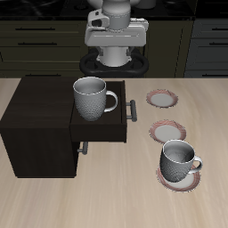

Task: Place the porcelain mug that is on the plate onto the middle plate relative to the robot

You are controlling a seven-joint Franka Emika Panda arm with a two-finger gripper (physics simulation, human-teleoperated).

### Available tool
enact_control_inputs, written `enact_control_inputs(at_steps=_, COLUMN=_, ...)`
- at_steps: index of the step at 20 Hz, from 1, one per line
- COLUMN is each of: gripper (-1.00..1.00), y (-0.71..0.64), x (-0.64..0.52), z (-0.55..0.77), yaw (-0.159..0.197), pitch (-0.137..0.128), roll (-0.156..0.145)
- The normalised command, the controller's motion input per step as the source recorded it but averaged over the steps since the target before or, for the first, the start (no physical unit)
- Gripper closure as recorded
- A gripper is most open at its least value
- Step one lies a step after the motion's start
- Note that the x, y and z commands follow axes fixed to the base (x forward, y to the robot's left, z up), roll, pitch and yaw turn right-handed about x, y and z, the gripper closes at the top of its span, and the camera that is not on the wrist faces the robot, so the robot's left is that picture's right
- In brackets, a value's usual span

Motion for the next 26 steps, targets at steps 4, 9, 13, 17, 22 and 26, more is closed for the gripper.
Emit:
enact_control_inputs(at_steps=4, gripper=-1.0, y=0.18, x=0.26, z=0.07, yaw=-0.008, pitch=-0.011, roll=-0.013)
enact_control_inputs(at_steps=9, gripper=-1.0, y=0.29, x=0.33, z=0.07, yaw=-0.007, pitch=-0.007, roll=-0.013)
enact_control_inputs(at_steps=13, gripper=-1.0, y=0.37, x=0.29, z=-0.05, yaw=0.017, pitch=0.008, roll=0.011)
enact_control_inputs(at_steps=17, gripper=-1.0, y=0.34, x=0.36, z=-0.03, yaw=0.012, pitch=-0.002, roll=0.0)
enact_control_inputs(at_steps=22, gripper=-1.0, y=0.46, x=0.45, z=0.03, yaw=-0.001, pitch=0.004, roll=0.025)
enact_control_inputs(at_steps=26, gripper=-1.0, y=0.22, x=0.3, z=0.02, yaw=0.012, pitch=-0.006, roll=0.016)
